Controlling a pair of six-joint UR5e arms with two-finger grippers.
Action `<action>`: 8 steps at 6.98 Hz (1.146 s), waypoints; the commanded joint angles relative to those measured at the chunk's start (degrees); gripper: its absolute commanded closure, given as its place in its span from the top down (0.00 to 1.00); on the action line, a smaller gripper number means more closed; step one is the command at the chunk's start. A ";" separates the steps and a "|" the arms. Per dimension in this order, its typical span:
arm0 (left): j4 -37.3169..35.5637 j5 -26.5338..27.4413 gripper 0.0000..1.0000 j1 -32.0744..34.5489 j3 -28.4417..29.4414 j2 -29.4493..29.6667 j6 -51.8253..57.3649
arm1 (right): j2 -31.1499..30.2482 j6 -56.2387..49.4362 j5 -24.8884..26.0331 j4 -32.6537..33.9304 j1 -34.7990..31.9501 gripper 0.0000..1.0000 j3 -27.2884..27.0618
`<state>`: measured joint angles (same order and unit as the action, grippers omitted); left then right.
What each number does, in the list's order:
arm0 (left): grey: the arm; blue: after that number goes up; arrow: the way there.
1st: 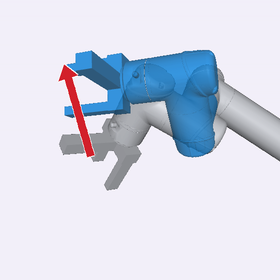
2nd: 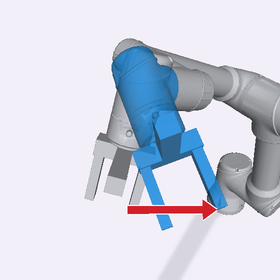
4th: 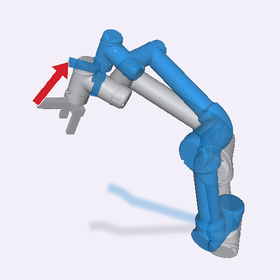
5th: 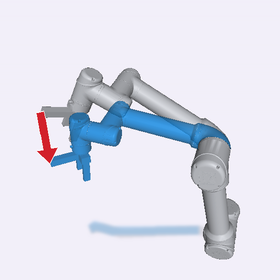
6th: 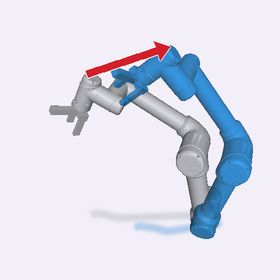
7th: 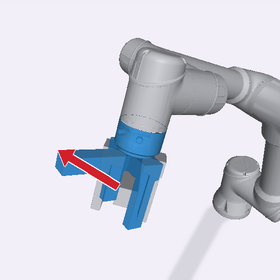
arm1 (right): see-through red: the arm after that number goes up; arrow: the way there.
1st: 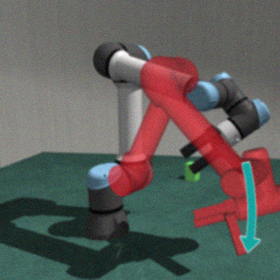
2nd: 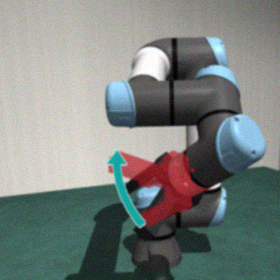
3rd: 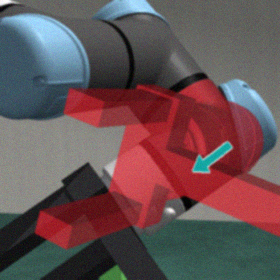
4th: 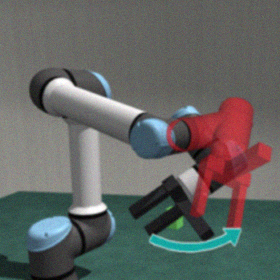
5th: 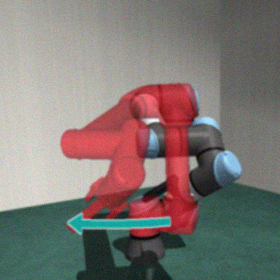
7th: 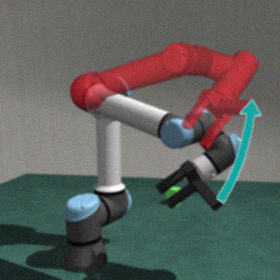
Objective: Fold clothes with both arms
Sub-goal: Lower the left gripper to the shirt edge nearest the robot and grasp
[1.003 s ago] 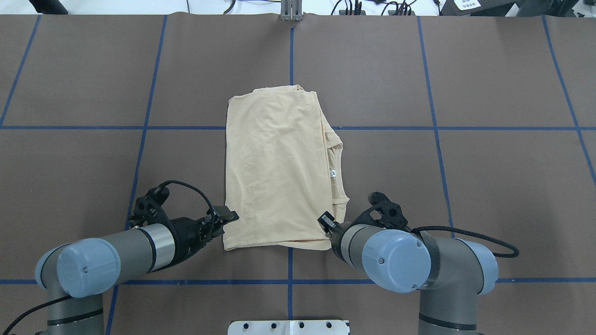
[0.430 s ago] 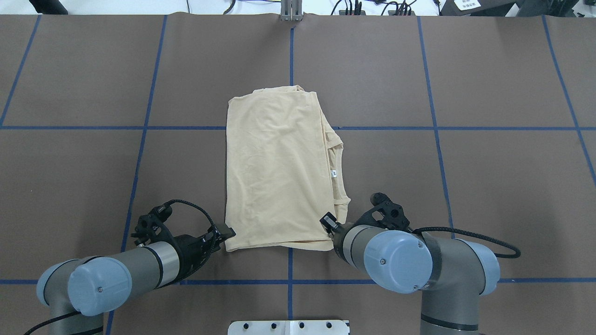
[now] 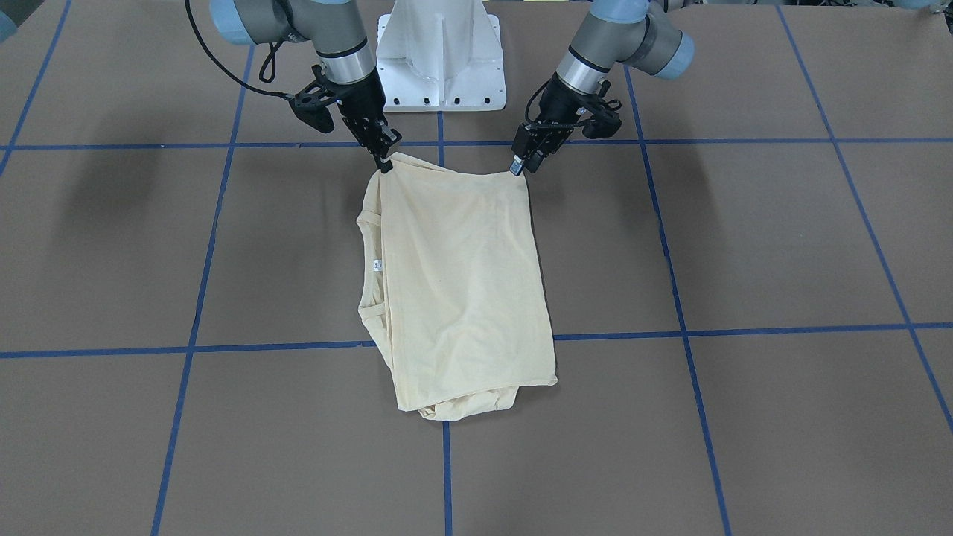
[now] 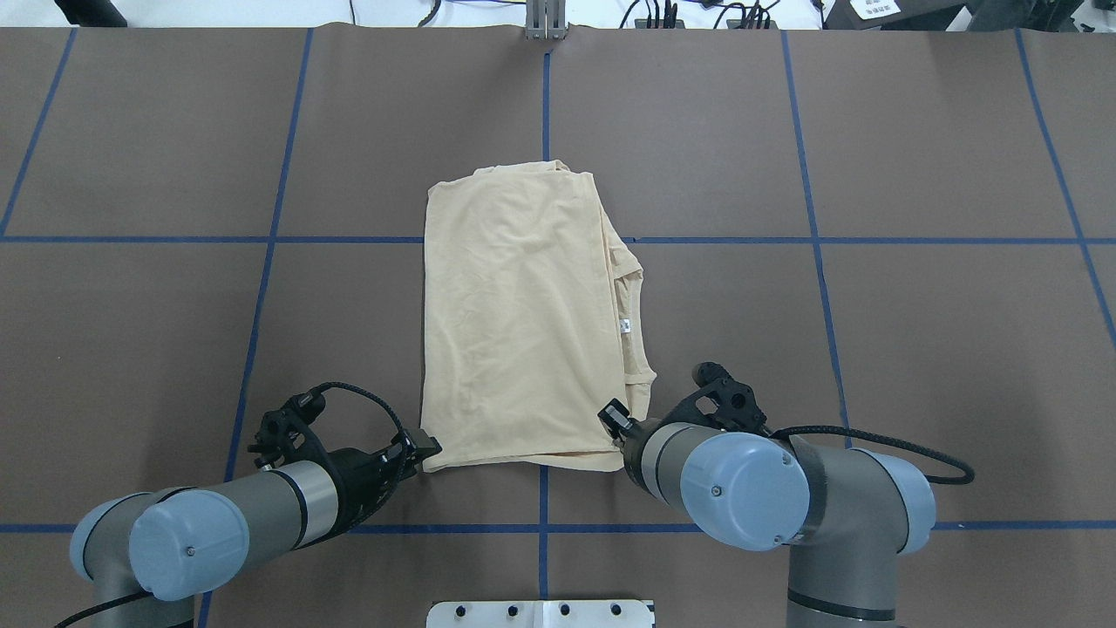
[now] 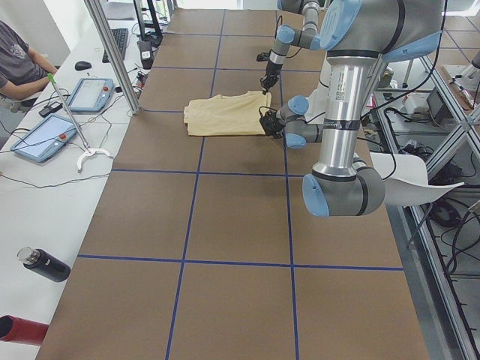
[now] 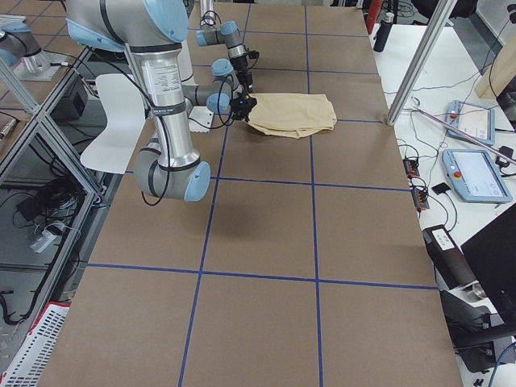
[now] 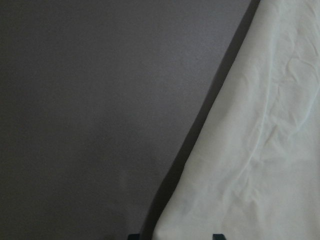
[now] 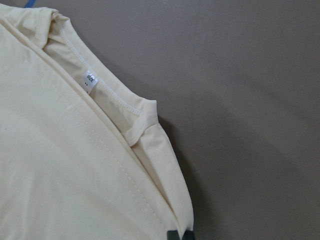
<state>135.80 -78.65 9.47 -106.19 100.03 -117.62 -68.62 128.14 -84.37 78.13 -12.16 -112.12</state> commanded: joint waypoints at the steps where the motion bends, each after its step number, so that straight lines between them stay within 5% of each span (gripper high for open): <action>1: -0.09 -0.01 0.49 -0.94 0.19 0.08 0.02 | -0.02 0.00 0.00 0.00 0.03 0.00 -0.03; 3: -0.09 -0.01 0.38 -0.95 0.28 0.08 0.02 | 0.07 0.09 0.00 0.00 0.03 0.00 -0.03; 5: -0.09 -0.01 0.00 -0.95 0.45 0.08 0.02 | 0.07 0.09 -0.09 0.00 -0.06 0.00 -0.03; 8: -0.09 -0.19 0.00 -0.77 -0.77 0.08 0.11 | -0.02 0.00 -0.09 0.00 -0.06 0.00 -0.03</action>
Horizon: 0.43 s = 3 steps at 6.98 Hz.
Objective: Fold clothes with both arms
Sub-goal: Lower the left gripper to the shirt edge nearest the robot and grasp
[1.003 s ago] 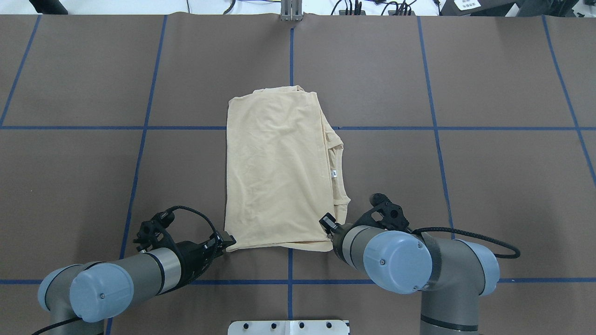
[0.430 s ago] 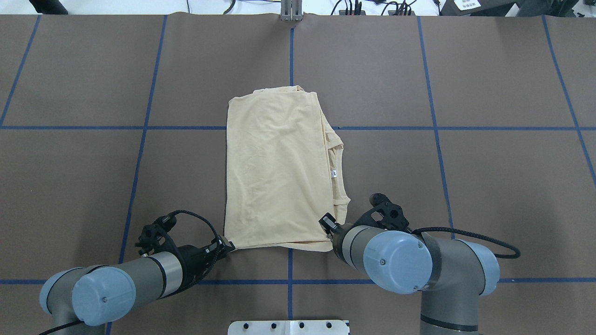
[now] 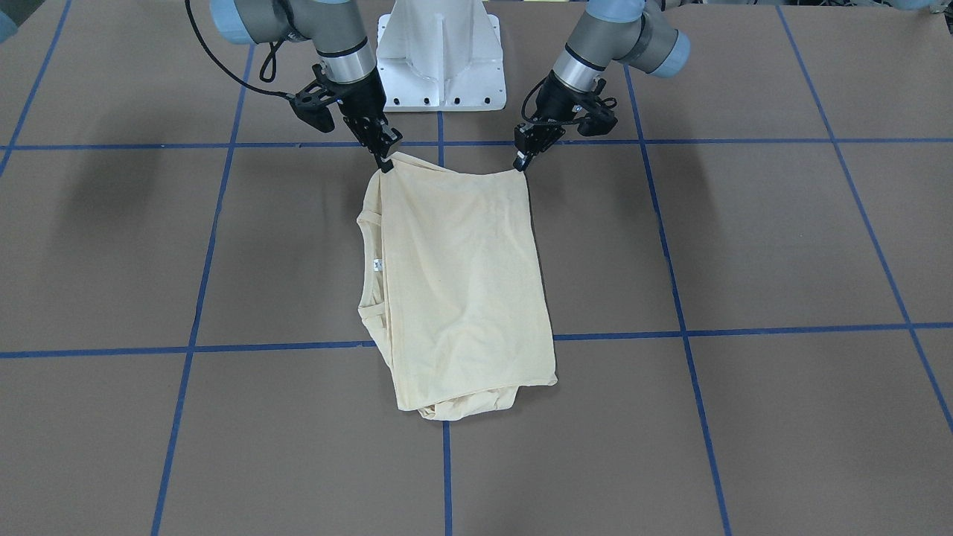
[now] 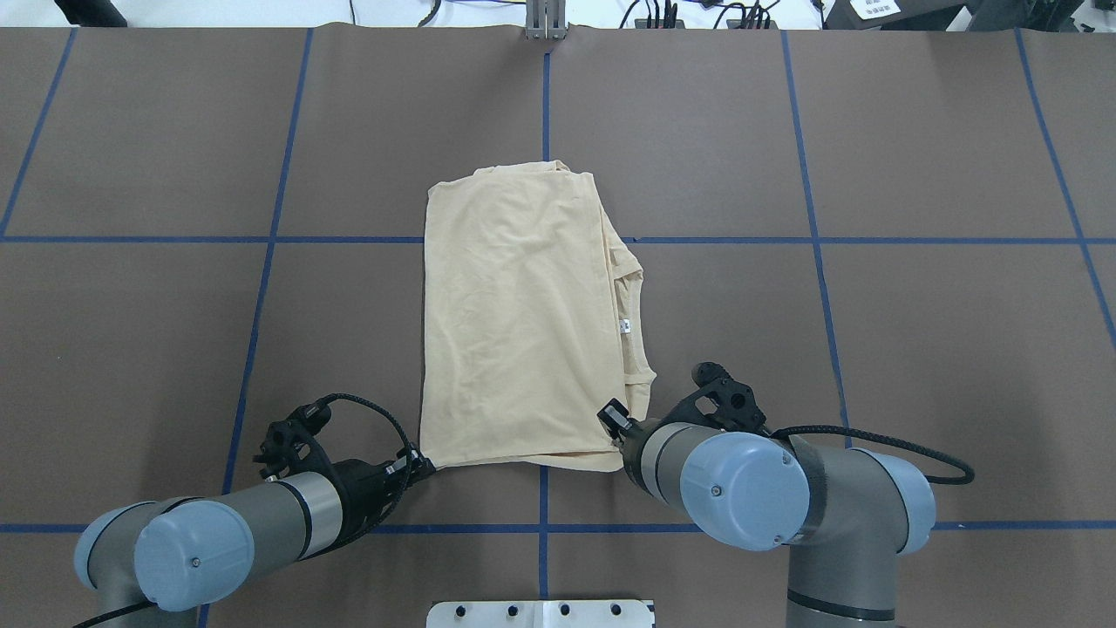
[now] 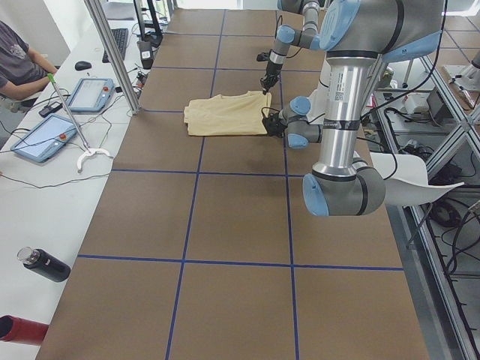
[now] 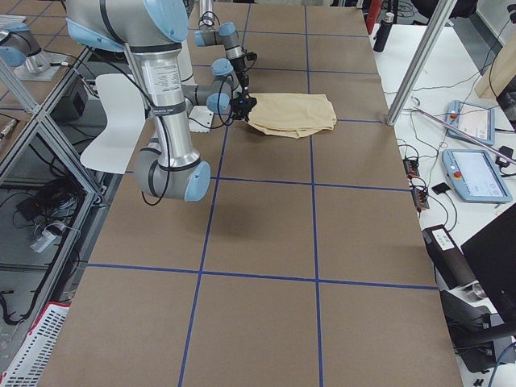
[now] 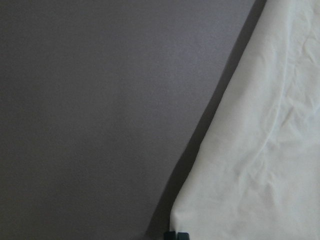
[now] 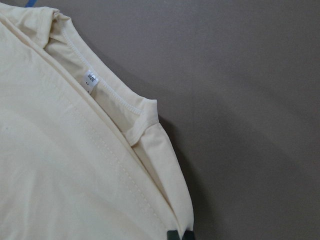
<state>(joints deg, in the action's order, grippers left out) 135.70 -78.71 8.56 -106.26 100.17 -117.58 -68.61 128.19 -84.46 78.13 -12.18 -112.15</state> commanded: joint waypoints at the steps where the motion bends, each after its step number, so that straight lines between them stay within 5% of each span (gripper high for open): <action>1: 0.00 -0.39 0.00 0.32 -2.79 -0.15 0.15 | -0.04 -0.05 0.00 0.00 -0.04 0.00 0.00; 3: -2.44 -1.01 0.00 0.49 -8.93 -0.76 0.16 | -0.21 -0.05 -0.09 0.00 -0.30 0.00 -1.48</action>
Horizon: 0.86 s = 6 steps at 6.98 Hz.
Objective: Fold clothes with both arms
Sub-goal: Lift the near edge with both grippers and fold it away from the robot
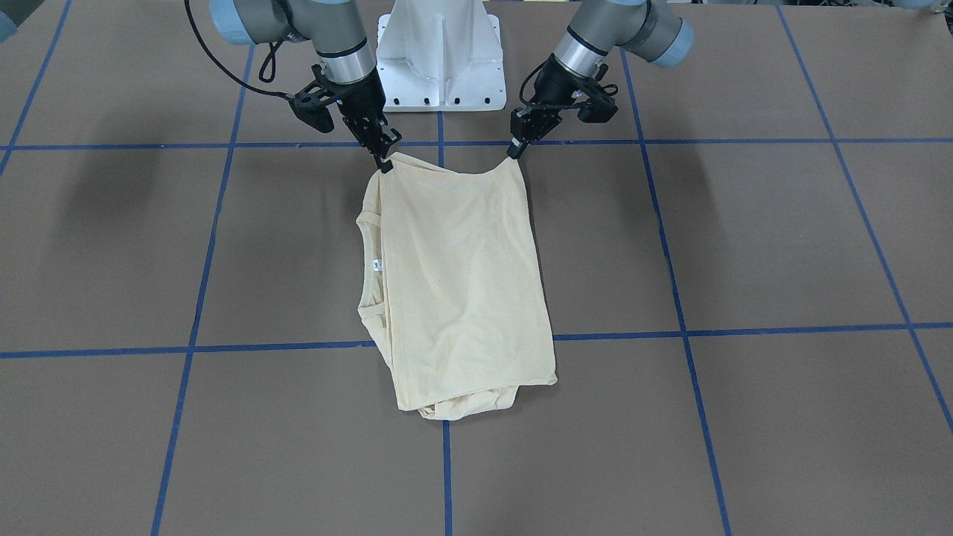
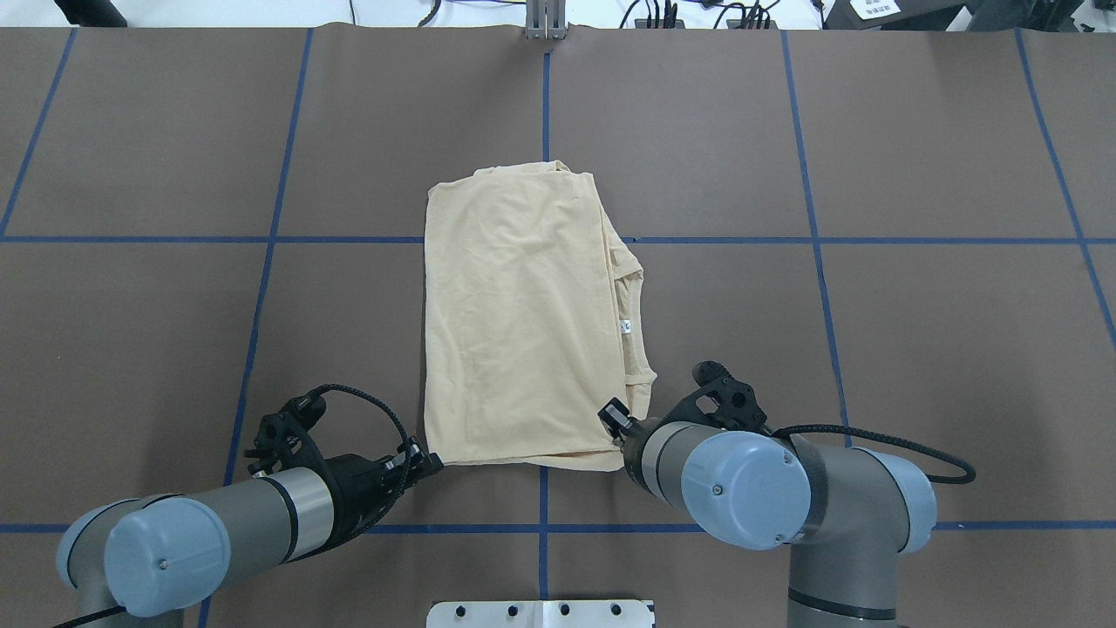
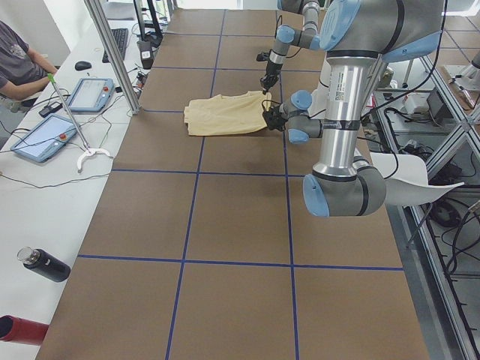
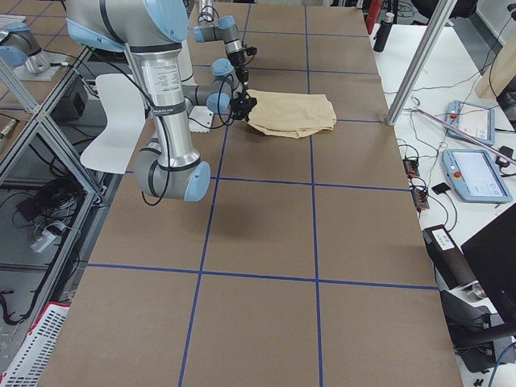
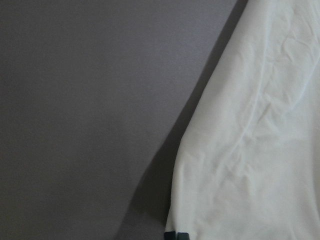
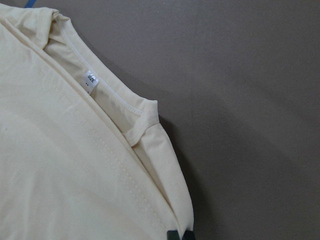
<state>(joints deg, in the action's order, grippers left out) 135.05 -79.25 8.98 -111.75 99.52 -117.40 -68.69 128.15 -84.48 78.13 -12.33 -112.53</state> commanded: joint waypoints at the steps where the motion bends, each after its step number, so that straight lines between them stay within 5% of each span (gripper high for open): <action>1: -5.02 -2.03 0.00 0.07 -7.39 0.41 -0.02 | -2.13 -0.18 -0.15 0.00 -0.15 0.00 -3.72; 3: -11.71 -6.23 0.00 3.38 -12.25 2.16 0.59 | -1.89 -0.88 -2.33 0.00 -4.52 0.00 -4.54; 6: -15.33 -8.45 0.00 12.26 -11.13 5.94 8.03 | 1.35 -3.07 -9.87 0.26 -13.56 0.00 -2.88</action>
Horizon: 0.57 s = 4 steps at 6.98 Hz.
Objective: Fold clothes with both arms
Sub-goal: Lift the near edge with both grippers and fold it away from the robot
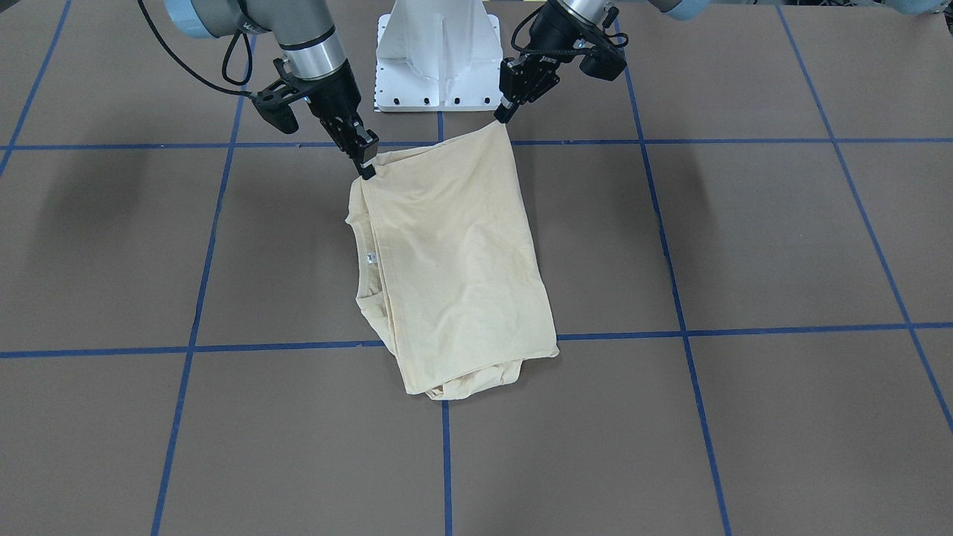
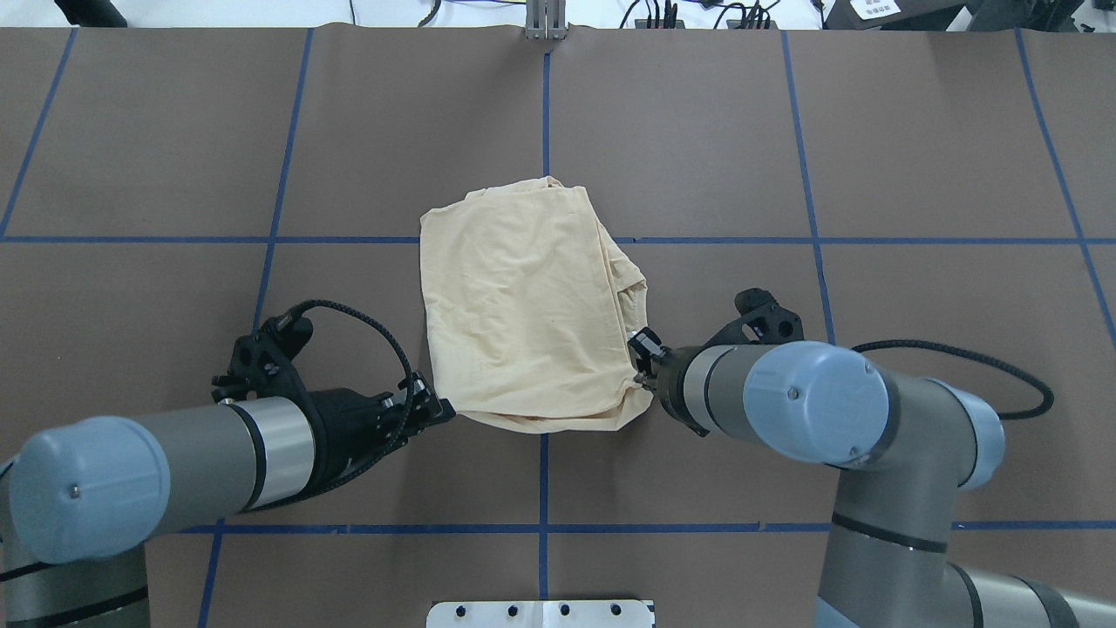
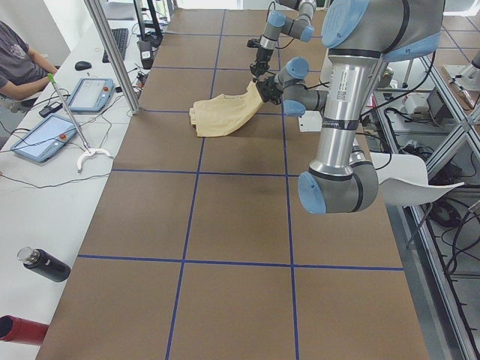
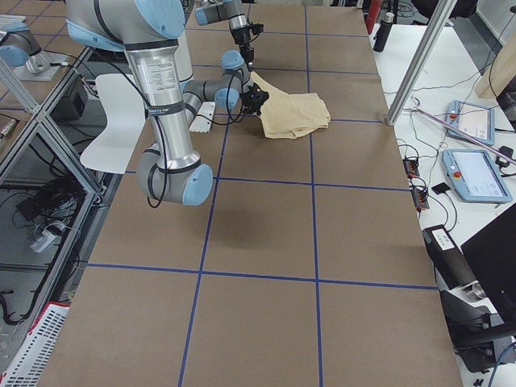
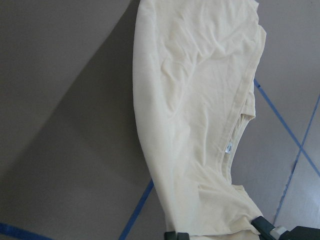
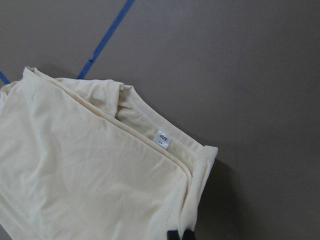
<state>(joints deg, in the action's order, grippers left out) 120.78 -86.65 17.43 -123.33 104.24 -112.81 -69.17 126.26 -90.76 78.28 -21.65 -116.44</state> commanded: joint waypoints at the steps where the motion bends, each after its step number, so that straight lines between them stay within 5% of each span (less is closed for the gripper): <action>1: -1.16 -3.33 0.00 7.49 4.03 4.01 4.96 | 5.24 -1.98 -6.76 0.12 -7.67 0.00 4.61; 4: -0.64 -4.05 0.00 16.99 15.98 10.44 11.71 | 16.91 -9.77 -12.84 -0.32 -15.67 0.00 22.41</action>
<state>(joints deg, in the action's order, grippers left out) 119.79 -90.44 30.36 -111.93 112.84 -104.09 -57.47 120.24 -101.13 78.08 -34.05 -102.25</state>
